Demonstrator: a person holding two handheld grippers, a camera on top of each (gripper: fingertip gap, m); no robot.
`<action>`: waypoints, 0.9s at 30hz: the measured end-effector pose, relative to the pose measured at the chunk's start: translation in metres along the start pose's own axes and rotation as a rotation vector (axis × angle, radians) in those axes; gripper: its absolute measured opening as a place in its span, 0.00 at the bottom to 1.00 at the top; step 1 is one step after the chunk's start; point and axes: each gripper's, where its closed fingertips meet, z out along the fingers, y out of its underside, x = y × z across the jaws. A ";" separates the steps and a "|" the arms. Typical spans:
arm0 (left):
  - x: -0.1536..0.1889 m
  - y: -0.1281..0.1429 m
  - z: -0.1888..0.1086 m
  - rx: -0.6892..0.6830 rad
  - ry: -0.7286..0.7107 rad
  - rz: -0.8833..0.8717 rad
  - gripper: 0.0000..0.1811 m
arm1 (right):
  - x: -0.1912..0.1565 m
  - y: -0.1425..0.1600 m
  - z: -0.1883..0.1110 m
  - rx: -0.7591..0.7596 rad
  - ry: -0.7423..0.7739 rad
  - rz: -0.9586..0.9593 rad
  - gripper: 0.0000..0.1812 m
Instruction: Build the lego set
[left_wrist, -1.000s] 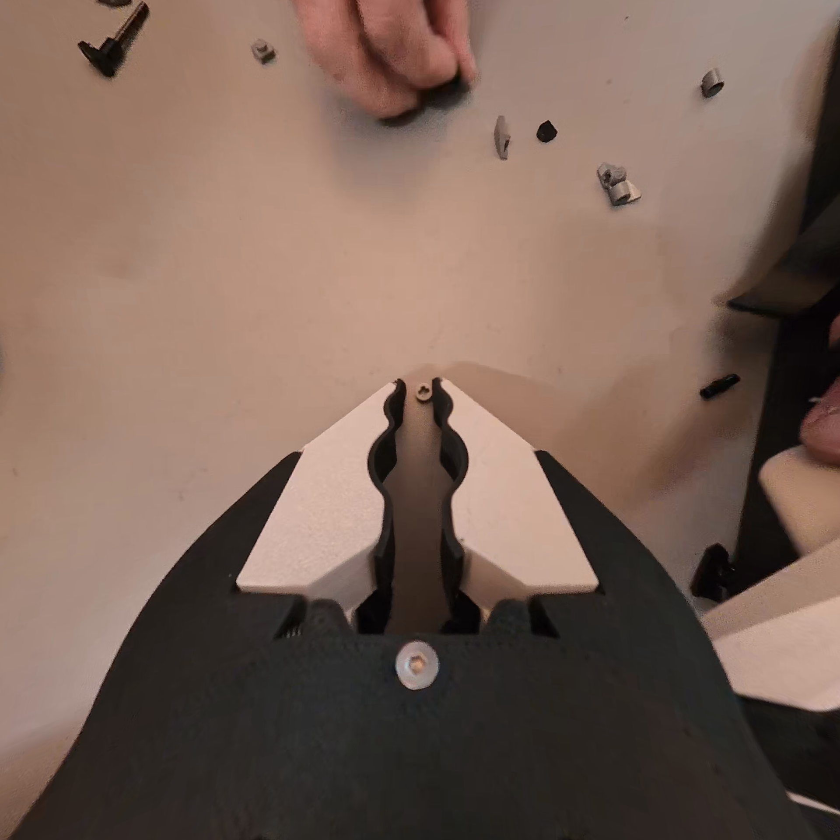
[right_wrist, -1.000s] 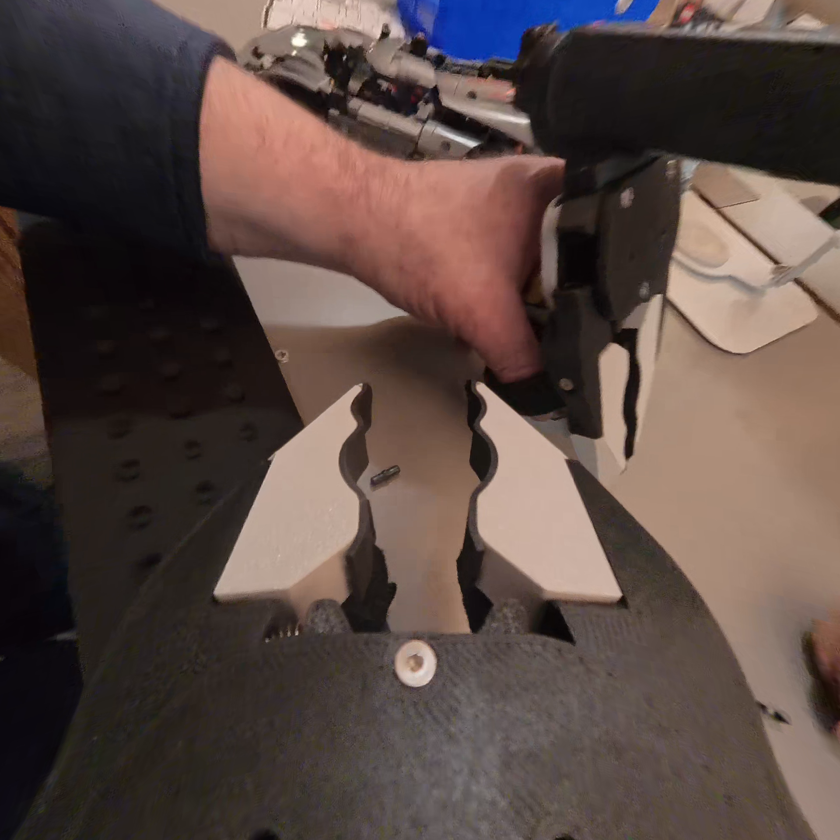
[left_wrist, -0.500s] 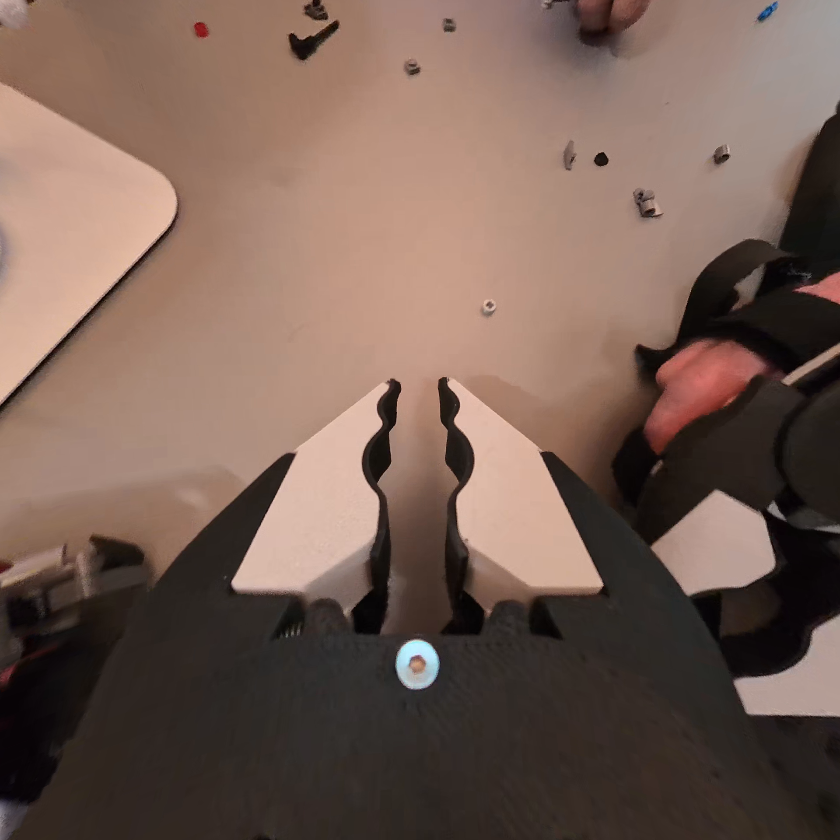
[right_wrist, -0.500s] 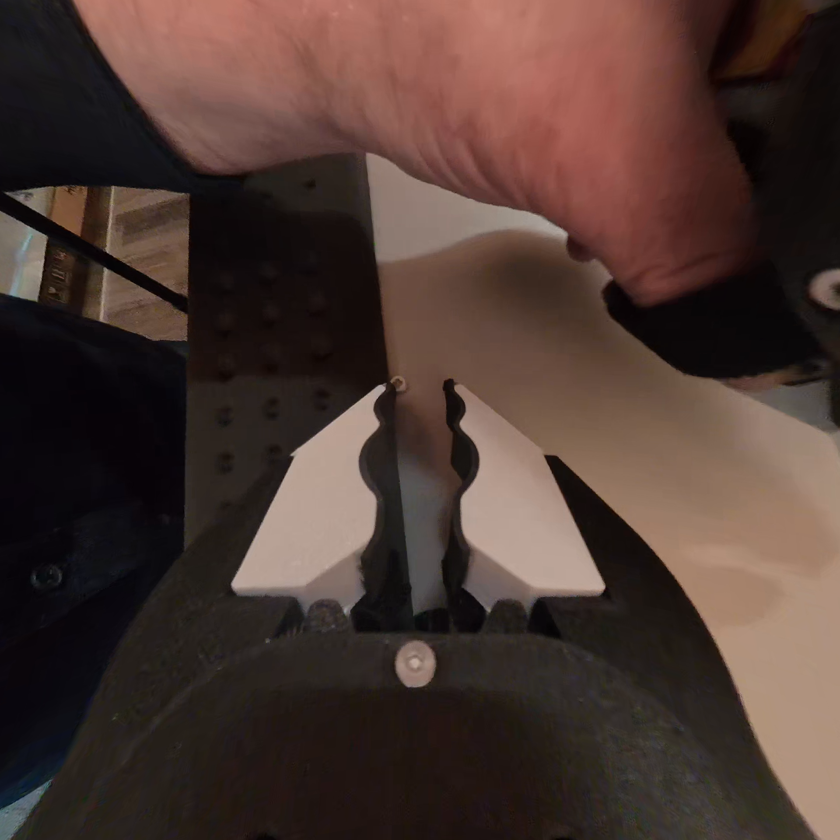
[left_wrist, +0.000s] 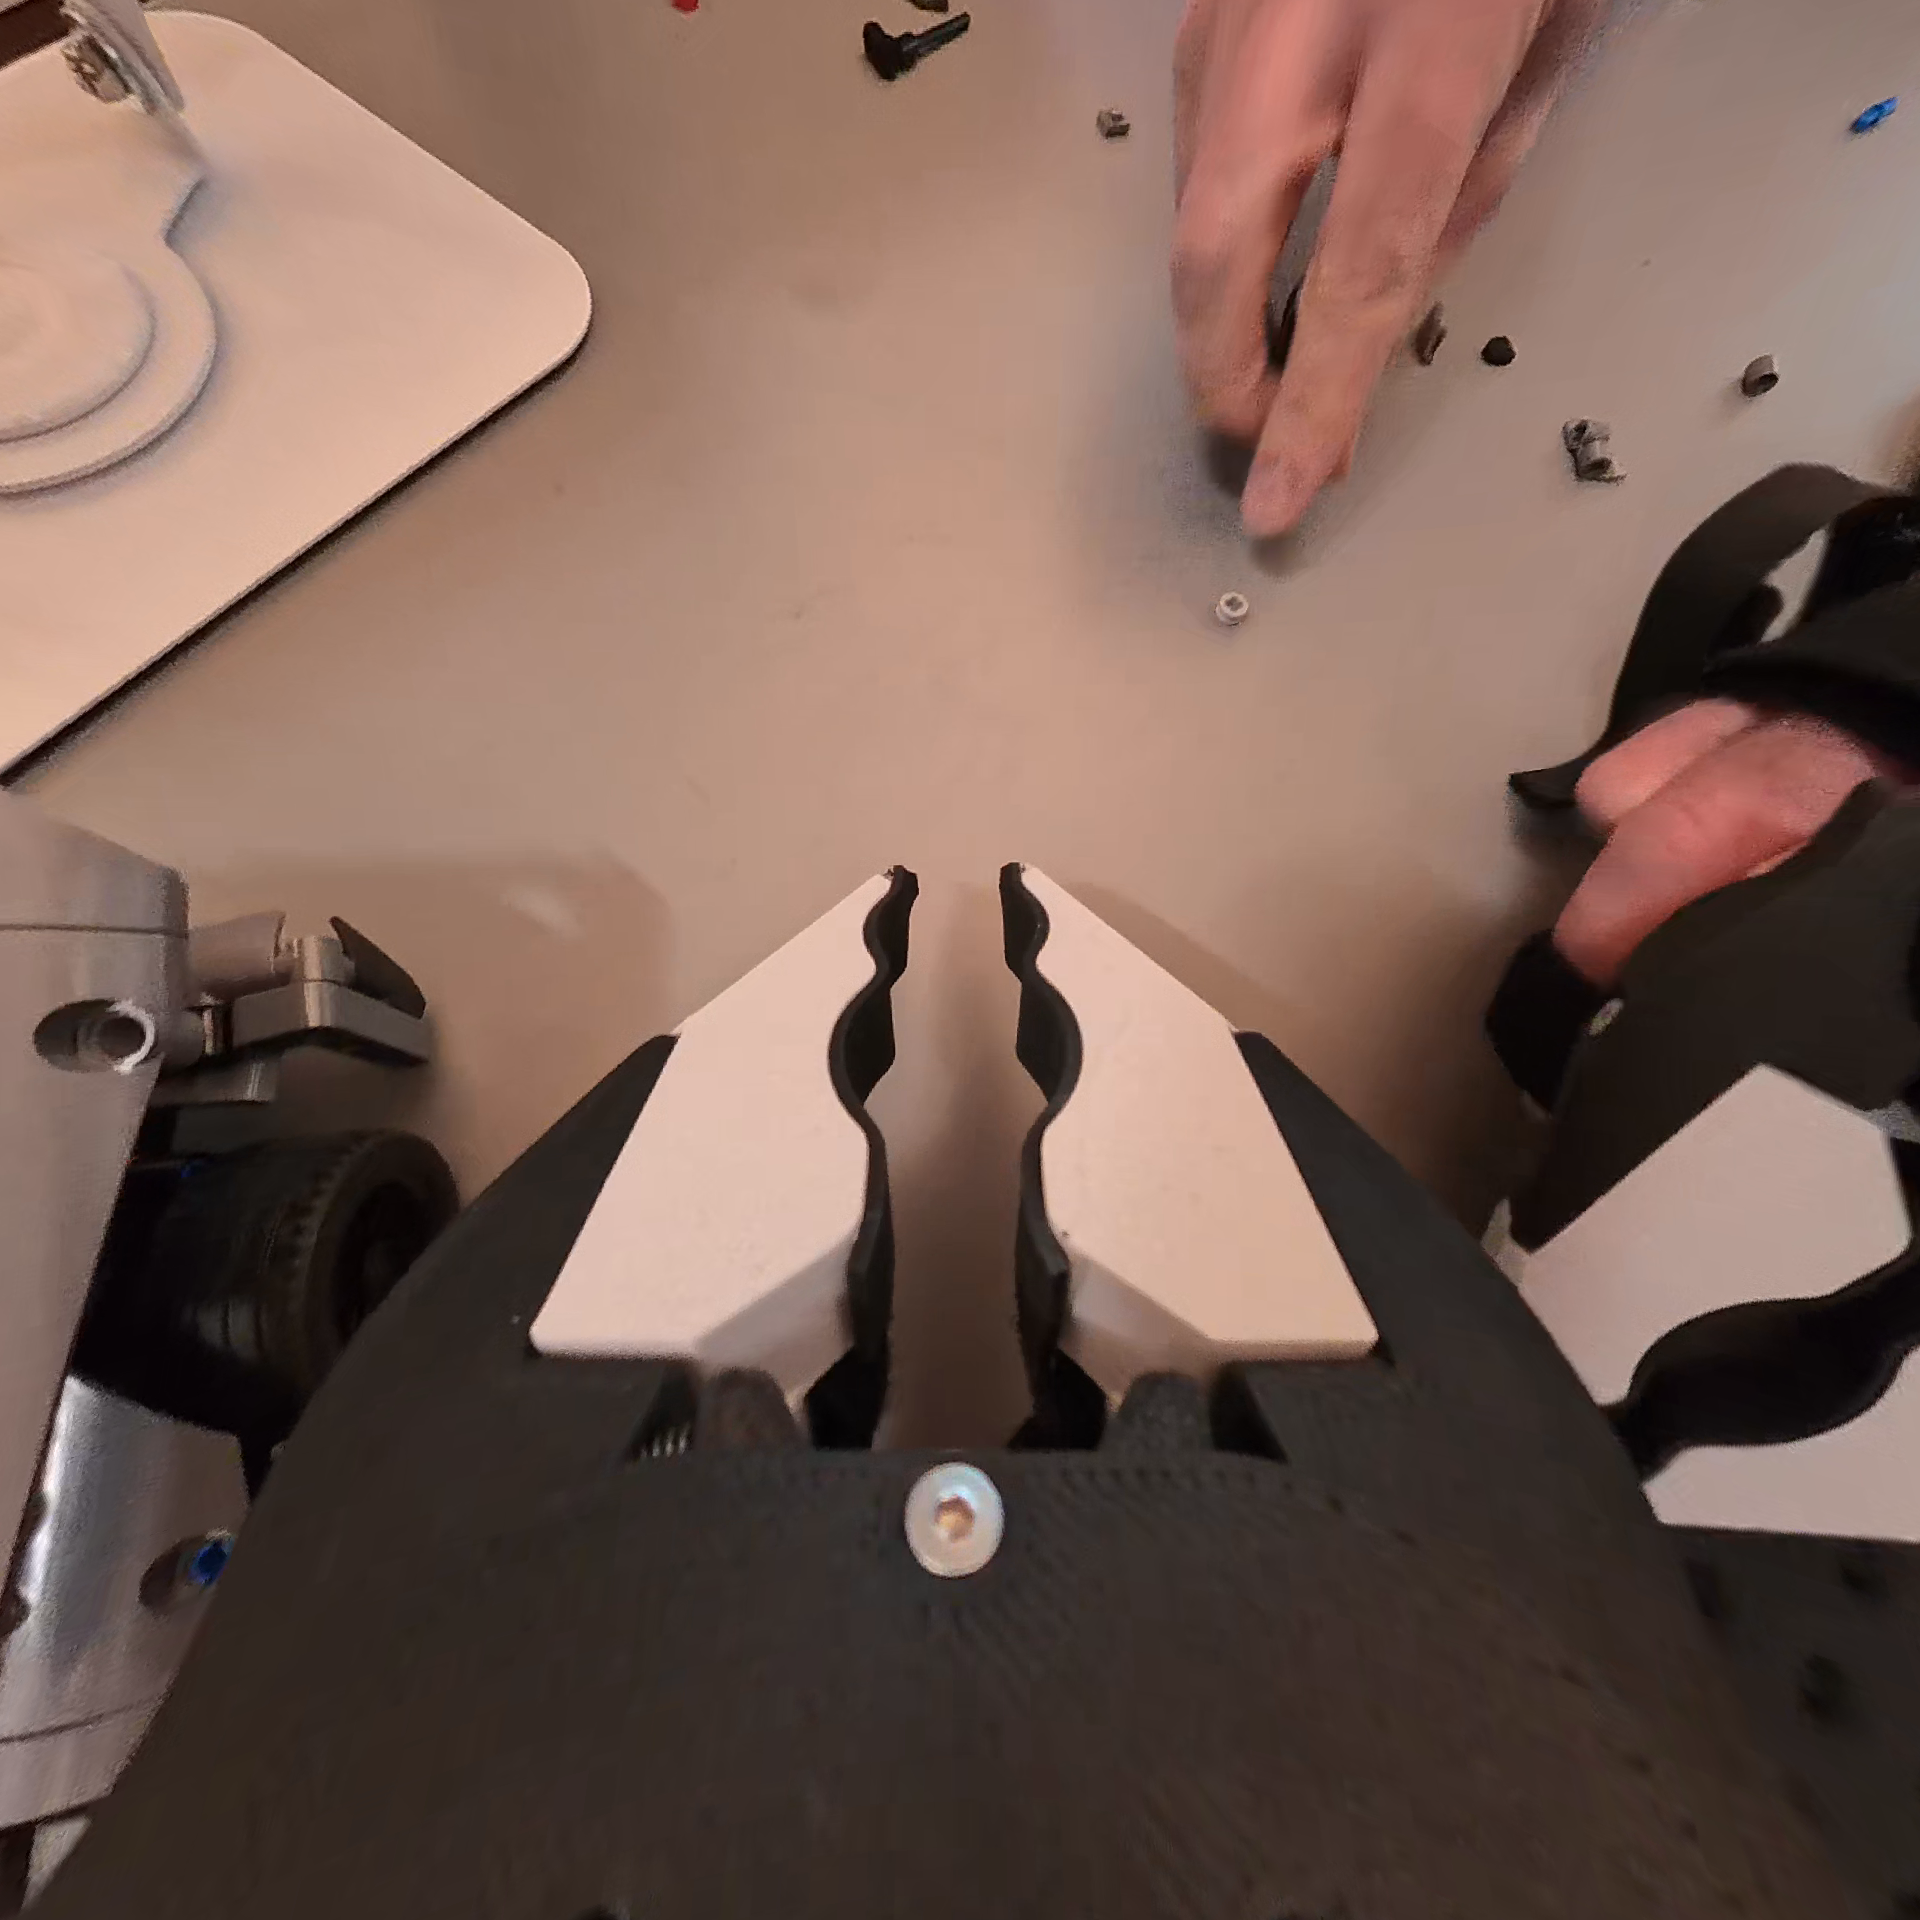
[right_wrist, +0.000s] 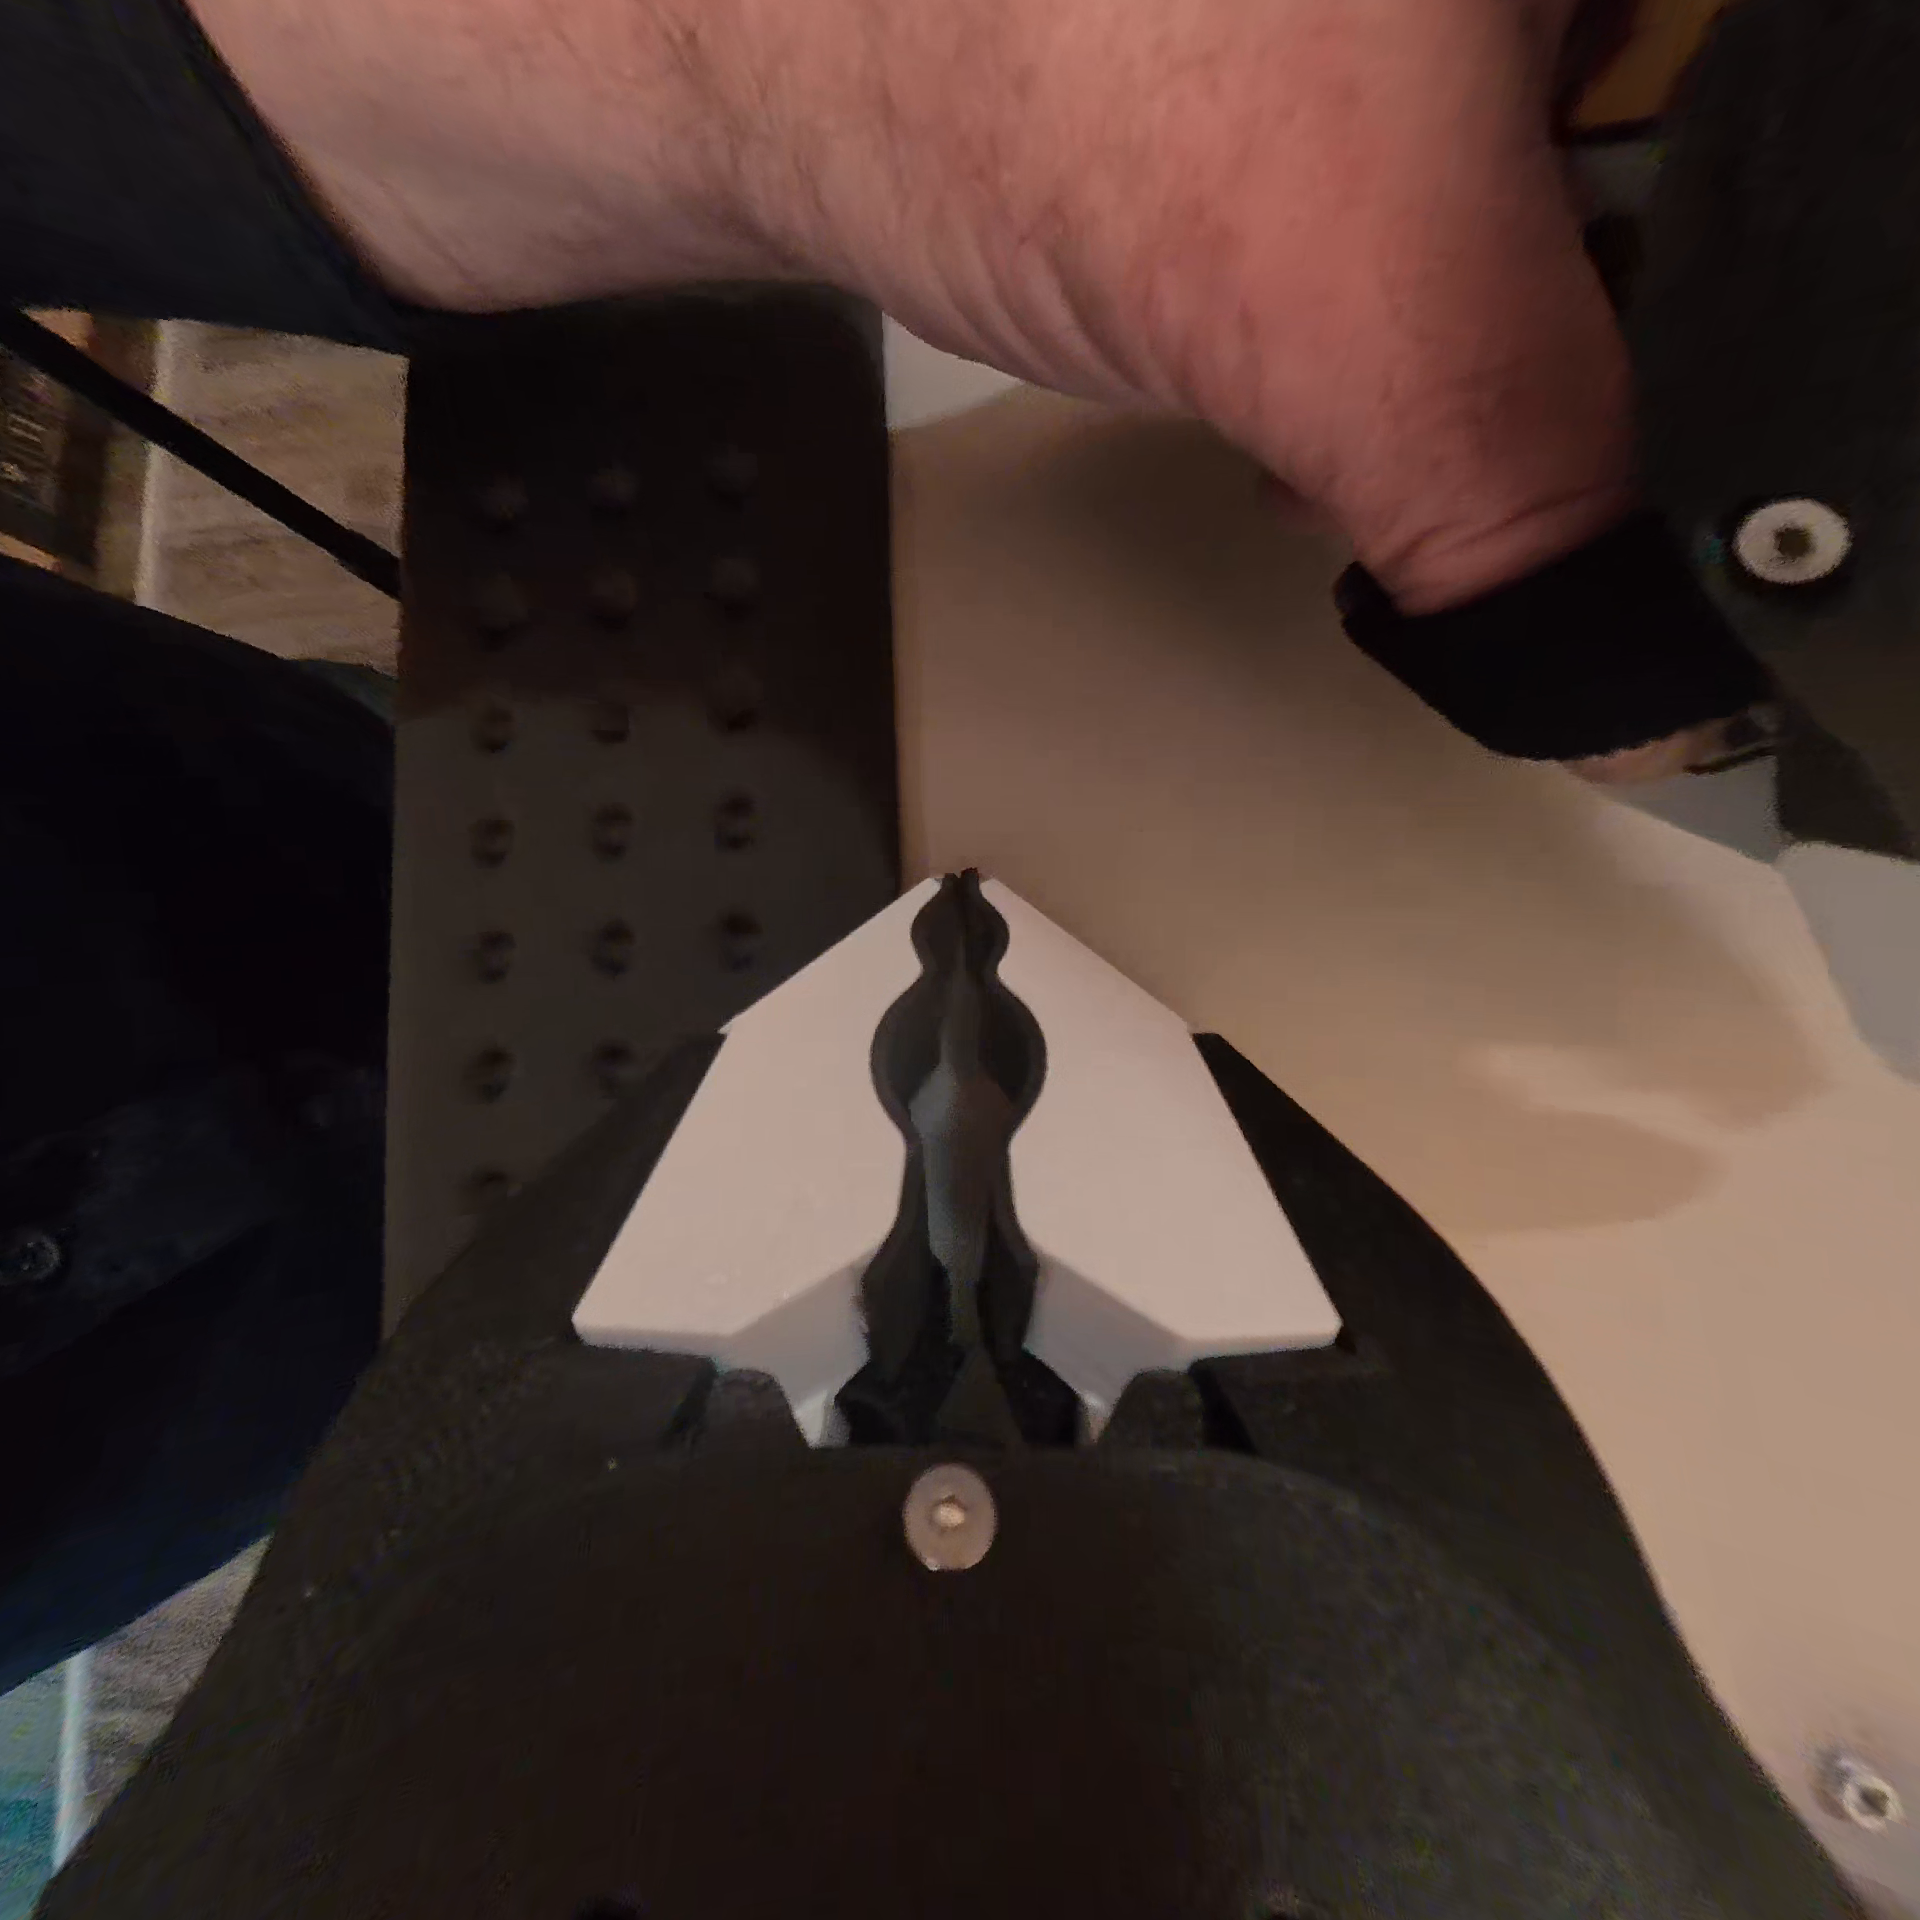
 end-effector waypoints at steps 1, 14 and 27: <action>-0.001 0.001 -0.001 0.001 -0.007 0.000 0.08 | 0.002 0.000 -0.001 -0.006 0.016 -0.009 0.00; -0.008 0.013 -0.012 0.006 -0.051 -0.060 0.08 | 0.046 0.027 -0.031 -0.028 0.253 0.109 0.11; 0.006 -0.001 -0.047 0.013 -0.068 -0.056 0.08 | 0.028 0.028 -0.024 -0.010 0.237 0.023 0.03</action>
